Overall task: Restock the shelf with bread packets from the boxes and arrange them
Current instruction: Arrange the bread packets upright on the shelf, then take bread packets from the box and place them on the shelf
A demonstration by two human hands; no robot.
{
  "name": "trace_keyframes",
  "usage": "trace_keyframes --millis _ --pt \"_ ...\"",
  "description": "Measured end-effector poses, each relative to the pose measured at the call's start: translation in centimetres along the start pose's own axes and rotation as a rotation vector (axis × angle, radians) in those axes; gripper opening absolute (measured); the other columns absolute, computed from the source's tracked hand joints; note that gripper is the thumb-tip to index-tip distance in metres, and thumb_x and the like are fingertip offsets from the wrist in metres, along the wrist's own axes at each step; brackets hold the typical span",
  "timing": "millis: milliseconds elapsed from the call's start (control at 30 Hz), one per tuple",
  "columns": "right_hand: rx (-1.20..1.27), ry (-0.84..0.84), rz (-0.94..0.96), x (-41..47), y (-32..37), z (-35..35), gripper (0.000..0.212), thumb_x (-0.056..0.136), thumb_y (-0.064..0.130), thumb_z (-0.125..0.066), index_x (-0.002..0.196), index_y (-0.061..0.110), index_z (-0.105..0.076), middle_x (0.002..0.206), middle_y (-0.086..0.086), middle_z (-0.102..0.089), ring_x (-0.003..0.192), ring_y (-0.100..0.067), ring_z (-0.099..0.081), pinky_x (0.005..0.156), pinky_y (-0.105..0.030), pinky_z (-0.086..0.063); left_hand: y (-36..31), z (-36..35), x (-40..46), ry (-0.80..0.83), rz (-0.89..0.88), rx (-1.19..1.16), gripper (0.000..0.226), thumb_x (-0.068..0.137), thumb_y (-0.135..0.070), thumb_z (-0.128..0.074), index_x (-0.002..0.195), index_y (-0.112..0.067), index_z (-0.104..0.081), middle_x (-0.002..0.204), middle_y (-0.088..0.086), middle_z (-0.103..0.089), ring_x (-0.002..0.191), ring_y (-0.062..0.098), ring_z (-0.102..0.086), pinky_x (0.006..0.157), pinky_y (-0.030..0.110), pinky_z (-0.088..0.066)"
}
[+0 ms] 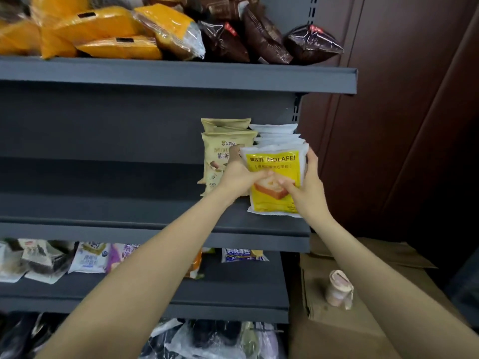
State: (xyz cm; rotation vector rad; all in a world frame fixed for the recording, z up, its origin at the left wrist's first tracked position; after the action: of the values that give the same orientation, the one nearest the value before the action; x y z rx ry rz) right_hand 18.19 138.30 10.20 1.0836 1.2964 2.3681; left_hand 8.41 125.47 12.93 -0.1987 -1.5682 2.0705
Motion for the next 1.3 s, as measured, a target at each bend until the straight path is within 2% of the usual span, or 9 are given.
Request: trace_keyframes --millis 100,167,367,433,533,700,833,1033,1300 --pt "-0.056 0.006 -0.051 -0.3 -2.1 -0.8 0.101 0.075 0.008 -0.076 0.150 0.015 -0.008 0.142 -0.006 -0.042 0.129 -0.016 -0.044 0.109 -0.038 -0.037 1.4 -1.1 -0.5 0.125 -0.052 0.183 0.121 0.066 -0.005 -0.082 0.149 -0.022 0.003 0.132 0.007 -0.050 0.120 0.022 -0.051 0.089 0.026 -0.043" --pt "-0.110 0.030 -0.099 -0.1 -2.5 -1.3 0.111 0.071 0.016 -0.081 0.151 0.016 -0.004 0.142 -0.011 -0.038 0.131 -0.022 -0.040 0.110 -0.040 -0.036 2.1 -1.7 -0.6 0.121 -0.059 0.252 0.127 0.066 0.000 -0.080 0.149 -0.025 0.013 0.133 0.010 -0.052 0.120 0.027 -0.053 0.093 0.035 -0.048" --pt "-0.586 -0.059 0.024 -0.3 -0.5 -1.3 0.109 0.076 0.040 -0.075 0.151 0.013 0.000 0.152 -0.022 -0.012 0.141 -0.034 -0.016 0.109 -0.039 -0.032 2.4 -1.8 -0.5 0.106 -0.042 0.327 0.119 0.067 0.004 -0.078 0.149 -0.029 0.003 0.125 0.013 -0.057 0.113 0.031 -0.057 0.091 0.047 -0.051" --pt "-0.674 -0.049 0.142 -0.7 0.8 -1.4 0.093 0.081 0.043 -0.068 0.151 0.014 -0.015 0.151 -0.023 -0.018 0.141 -0.036 -0.020 0.109 -0.039 -0.033 2.1 -1.5 -0.5 0.125 -0.053 0.335 0.114 0.069 0.003 -0.077 0.149 -0.029 -0.001 0.117 0.010 -0.061 0.108 0.027 -0.059 0.088 0.044 -0.053" --pt "-0.707 0.079 0.174 -1.1 1.9 -2.4 0.075 0.085 0.023 -0.068 0.147 0.017 -0.027 0.151 -0.016 -0.019 0.138 -0.032 -0.023 0.109 -0.036 -0.031 1.8 -0.1 -0.5 0.121 -0.095 0.336 0.095 0.074 -0.003 -0.074 0.146 -0.026 -0.017 0.087 0.001 -0.059 0.091 0.022 -0.061 0.086 0.040 -0.053" --pt "-0.638 0.152 0.200 -1.7 4.6 -5.8 0.055 0.085 0.009 -0.061 0.137 0.015 -0.041 0.138 -0.012 -0.035 0.127 -0.029 -0.034 0.101 -0.035 -0.036 1.8 4.7 -1.0 0.023 -0.098 0.397 0.048 0.084 -0.006 -0.064 0.128 -0.015 -0.047 0.101 0.001 -0.058 0.095 0.012 -0.055 0.083 0.021 -0.046" --pt "-0.477 0.231 0.203 -1.9 7.9 -11.5 0.040 0.088 0.010 -0.054 0.128 0.017 -0.050 0.125 -0.009 -0.048 0.117 -0.024 -0.048 0.097 -0.035 -0.043 4.1 11.6 -2.0 -0.118 -0.038 0.478 0.027 0.086 -0.011 -0.058 0.112 -0.016 -0.059 0.105 0.004 -0.065 0.099 0.021 -0.062 0.087 0.038 -0.053" --pt "-0.294 0.482 0.200 -3.8 13.7 -25.9 0.026 0.089 0.011 -0.052 0.113 0.016 -0.061 0.109 -0.006 -0.061 0.096 -0.021 -0.060 0.086 -0.035 -0.050 9.7 26.0 -5.4 -0.298 0.189 0.575 0.011 0.086 -0.021 -0.055 0.093 -0.020 -0.064 0.097 0.008 -0.069 0.094 0.027 -0.065 0.084 0.039 -0.054" --pt "-0.177 0.882 0.205 -11.9 25.4 -51.2 0.024 0.086 0.008 -0.053 0.104 0.015 -0.068 0.106 -0.006 -0.070 0.100 -0.023 -0.064 0.082 -0.029 -0.048 19.5 51.4 -14.2 -0.360 0.527 0.722 0.019 0.088 -0.016 -0.050 0.087 -0.001 -0.062 0.085 0.014 -0.068 0.085 0.032 -0.067 0.077 0.041 -0.055"
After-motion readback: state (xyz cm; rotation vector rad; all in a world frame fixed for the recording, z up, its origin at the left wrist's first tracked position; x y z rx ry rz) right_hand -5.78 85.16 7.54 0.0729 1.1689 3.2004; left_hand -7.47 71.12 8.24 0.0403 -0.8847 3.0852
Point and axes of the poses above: each hand's wrist, its own x-axis towards the middle knuckle, its own z-axis out of the back of the hand, y = z × x, the point moved 3 cm from there along x, towards the middle knuckle
